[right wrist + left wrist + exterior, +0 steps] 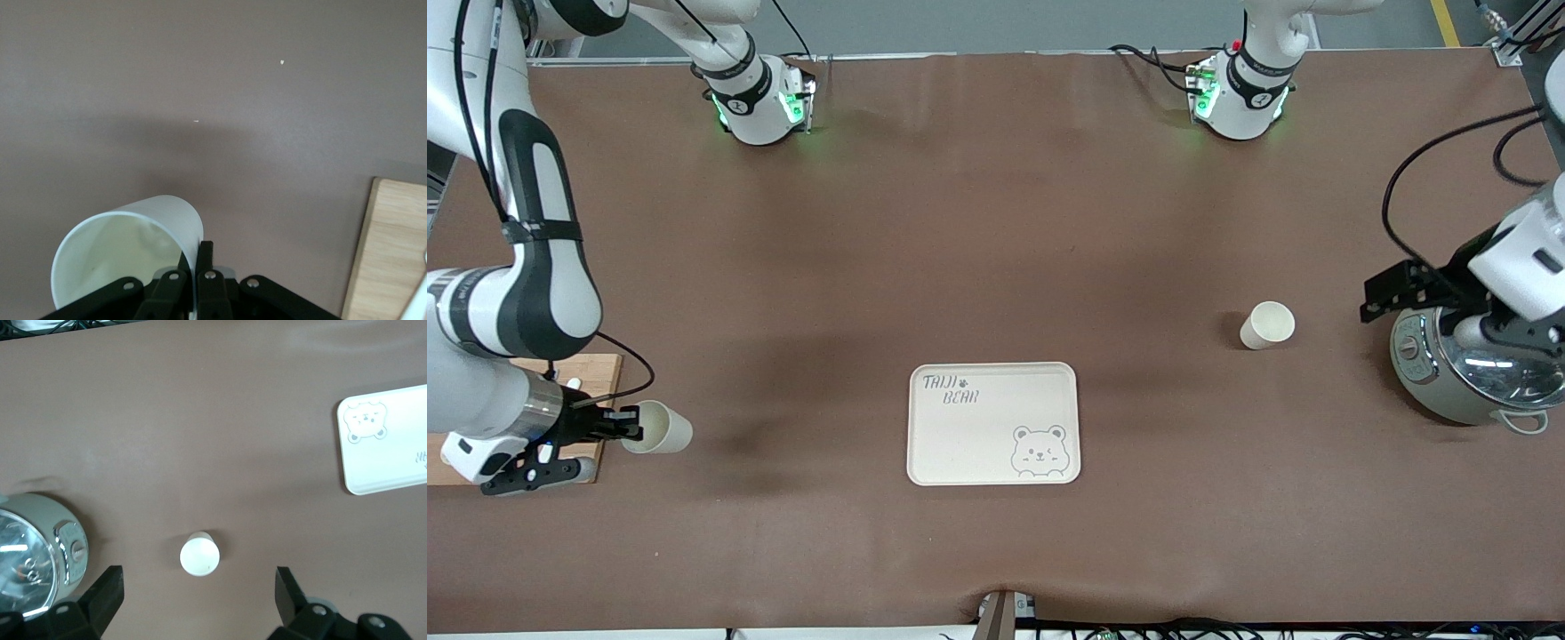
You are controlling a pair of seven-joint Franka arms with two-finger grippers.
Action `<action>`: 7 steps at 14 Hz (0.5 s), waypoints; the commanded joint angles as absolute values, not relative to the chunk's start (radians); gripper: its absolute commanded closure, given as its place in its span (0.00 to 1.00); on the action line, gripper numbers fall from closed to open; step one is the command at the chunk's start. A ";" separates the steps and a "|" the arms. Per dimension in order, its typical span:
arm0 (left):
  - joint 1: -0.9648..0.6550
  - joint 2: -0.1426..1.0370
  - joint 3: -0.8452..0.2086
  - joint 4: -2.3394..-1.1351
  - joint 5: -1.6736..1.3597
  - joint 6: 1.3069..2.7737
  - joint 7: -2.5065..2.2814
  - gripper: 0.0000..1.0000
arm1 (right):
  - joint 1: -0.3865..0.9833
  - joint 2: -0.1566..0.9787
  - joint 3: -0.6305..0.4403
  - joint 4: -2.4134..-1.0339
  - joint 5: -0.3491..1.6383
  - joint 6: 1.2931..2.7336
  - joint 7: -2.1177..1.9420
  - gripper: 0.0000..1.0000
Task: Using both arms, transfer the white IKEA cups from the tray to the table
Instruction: 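Set the cup beside the cutting board, open the right gripper, withdraw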
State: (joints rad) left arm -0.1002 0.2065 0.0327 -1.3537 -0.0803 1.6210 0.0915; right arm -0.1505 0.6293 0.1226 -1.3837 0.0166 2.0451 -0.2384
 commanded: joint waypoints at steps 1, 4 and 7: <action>-0.092 0.077 0.031 -1.506 -0.042 1.634 0.110 0.00 | -0.164 0.632 0.133 -1.445 0.026 2.120 -0.253 1.00; -0.075 0.015 0.031 -1.612 -0.029 1.712 0.133 0.00 | -0.166 0.664 0.133 -1.447 0.026 2.147 -0.253 1.00; -0.075 0.023 0.034 -1.609 -0.009 1.720 0.152 0.00 | -0.167 0.695 0.132 -1.457 0.025 2.190 -0.255 1.00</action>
